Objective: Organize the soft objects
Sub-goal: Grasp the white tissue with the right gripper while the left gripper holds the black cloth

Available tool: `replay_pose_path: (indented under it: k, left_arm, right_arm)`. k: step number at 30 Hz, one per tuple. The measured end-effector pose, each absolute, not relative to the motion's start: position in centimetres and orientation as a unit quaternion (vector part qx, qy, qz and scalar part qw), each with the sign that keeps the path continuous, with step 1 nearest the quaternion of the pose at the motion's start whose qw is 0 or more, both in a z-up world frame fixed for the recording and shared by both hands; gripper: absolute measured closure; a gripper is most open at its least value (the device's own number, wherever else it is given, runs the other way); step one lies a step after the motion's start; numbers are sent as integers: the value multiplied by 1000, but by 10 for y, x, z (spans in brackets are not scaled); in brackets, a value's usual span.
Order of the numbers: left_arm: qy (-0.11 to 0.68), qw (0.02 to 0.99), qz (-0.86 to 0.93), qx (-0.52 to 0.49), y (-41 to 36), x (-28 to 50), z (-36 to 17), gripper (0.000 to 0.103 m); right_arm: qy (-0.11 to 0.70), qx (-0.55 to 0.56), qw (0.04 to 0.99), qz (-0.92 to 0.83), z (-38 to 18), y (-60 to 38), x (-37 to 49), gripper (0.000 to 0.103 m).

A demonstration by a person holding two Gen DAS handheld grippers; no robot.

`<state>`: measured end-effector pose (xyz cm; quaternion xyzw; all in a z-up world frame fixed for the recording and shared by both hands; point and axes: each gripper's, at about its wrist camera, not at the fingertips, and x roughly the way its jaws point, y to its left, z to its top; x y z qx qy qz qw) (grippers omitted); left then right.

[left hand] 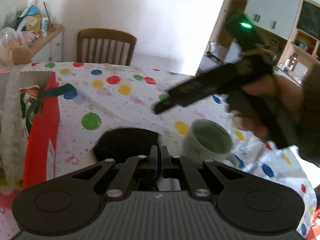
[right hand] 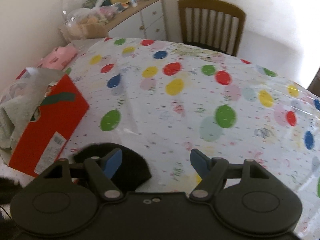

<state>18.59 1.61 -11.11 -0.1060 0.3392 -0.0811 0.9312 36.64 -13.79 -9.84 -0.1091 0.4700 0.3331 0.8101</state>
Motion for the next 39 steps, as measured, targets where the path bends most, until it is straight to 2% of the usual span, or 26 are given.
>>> replay_pose_path:
  k: [7,12,13,15,16,17,18,25,31,36,37,38,39]
  left_arm:
    - [360,926,-52,-98,21,182,-125,100]
    - [370,918,-31,-137,41,197,-135,99]
    - [373,916,-26,-146,44,200,-136,96]
    - [380,912,-10,-154,47,206,-139,81]
    - [381,911,-4,-156,48,207,-139,59]
    - [379,912,2,-158,49,207,-139,25]
    - [375,913,7,-159,50,208,-139,19]
    - [392,907,15,-155,47,224,-152,19]
    - [408,899,39,-155,48,238,-169,19]
    - [409,900,43,-144,43,243,-176,20]
    - [411,898,45,-147,44,243,-177,21]
    - [409,900,47,-147,43,243,-177,26]
    - [406,901,46,-145,43,242,-177,30]
  right_arm:
    - [475,-136,794,354,-110,-85,359,30]
    - [482,-137,790,353,-118,-68,361,31]
    - [484,-137,789,352,-120,-66,362,31]
    - [485,-141,789,349,-122,-63,363,31]
    - [485,-141,790,348,-123,-61,363,31]
    - [485,-141,790,347,-124,-60,363,31]
    - [486,-140,790,345,-125,-59,363,31]
    - [500,-132,790,330,-137,-50,366,32]
    - [501,-131,791,325,-147,-45,364,44]
    - [512,-104,792,316,-152,-47,367,58]
    - [513,-98,794,311,-154,-48,368,61]
    - [515,-97,795,305,-155,-49,368,70]
    - [518,-93,795,304,-157,-51,369,72]
